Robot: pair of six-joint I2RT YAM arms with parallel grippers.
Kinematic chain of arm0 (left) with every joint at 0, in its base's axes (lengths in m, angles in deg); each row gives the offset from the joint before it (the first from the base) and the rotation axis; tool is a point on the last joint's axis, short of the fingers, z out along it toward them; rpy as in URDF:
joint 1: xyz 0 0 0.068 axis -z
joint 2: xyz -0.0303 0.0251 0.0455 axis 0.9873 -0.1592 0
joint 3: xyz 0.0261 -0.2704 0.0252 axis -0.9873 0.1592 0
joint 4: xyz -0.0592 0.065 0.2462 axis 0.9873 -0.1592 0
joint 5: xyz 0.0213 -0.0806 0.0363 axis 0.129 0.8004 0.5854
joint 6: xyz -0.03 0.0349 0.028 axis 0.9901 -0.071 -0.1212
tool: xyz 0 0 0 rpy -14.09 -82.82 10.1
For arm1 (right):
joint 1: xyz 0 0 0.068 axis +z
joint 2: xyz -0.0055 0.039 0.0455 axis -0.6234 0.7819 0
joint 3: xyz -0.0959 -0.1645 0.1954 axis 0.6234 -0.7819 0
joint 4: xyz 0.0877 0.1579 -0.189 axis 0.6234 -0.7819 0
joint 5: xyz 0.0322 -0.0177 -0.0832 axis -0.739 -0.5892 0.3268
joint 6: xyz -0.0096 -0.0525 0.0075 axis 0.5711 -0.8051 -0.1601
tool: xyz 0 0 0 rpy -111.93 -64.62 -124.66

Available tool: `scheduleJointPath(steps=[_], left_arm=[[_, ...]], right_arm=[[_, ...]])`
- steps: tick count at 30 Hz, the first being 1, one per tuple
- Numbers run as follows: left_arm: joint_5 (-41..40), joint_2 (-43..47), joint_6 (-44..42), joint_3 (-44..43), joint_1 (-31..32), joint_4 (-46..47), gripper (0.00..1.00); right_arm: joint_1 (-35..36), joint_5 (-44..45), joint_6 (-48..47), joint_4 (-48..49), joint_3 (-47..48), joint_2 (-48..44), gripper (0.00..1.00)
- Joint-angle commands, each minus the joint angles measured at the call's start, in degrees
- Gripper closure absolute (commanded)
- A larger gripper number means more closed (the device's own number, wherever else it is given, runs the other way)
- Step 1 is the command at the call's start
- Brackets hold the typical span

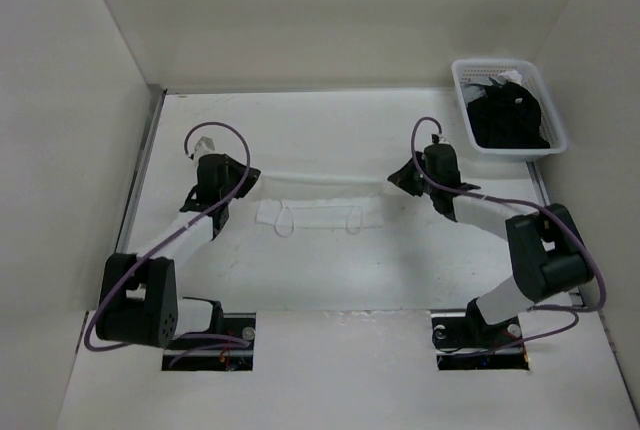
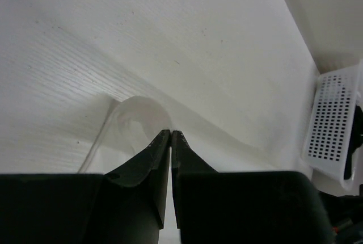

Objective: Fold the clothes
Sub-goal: Fold the tank top

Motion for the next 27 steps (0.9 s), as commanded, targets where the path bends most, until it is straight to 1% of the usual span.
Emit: scheduleJointPath(steps=[1, 6, 13, 18, 21, 23, 26, 27], left_arm=[[0.92, 6.66, -0.97, 1.95, -0.13, 1.17, 0.97], [1.97, 13.78, -1.68, 7.4, 0.76, -2.09, 0.97], [2.5, 25.38, -1.68, 15.04, 0.93, -9.29, 0.97], [2.59, 32.68, -1.77, 18.39, 0.32, -14.3, 0.97], [2.5, 35.5, -1.68, 20.5, 0.76, -15.63, 0.97], [1.89, 35.77, -1.77, 21.99, 0.58, -16.77, 0.96], [1.71, 35.07, -1.86, 23.66, -0.3, -17.82, 0.93], [1.62, 34.98, -1.86, 24.02, -0.65, -18.09, 0.9]], right_arm=[[1.35, 1.16, 0.27, 3.92, -3.89, -6.43, 0.99], [5.39, 2.92, 0.01, 2.0, -10.57, -13.21, 0.98], [11.89, 7.84, 1.85, 0.76, -19.19, -17.87, 0.98], [14.62, 10.66, 3.08, -1.96, -21.57, -21.21, 0.98], [16.29, 11.71, 4.13, -2.49, -22.71, -21.83, 0.98], [16.82, 11.8, 4.49, -2.58, -22.8, -20.35, 0.98], [17.0, 11.54, 4.93, -2.14, -22.98, -18.41, 0.97], [17.17, 11.8, 4.93, -2.49, -22.8, -18.66, 0.95]])
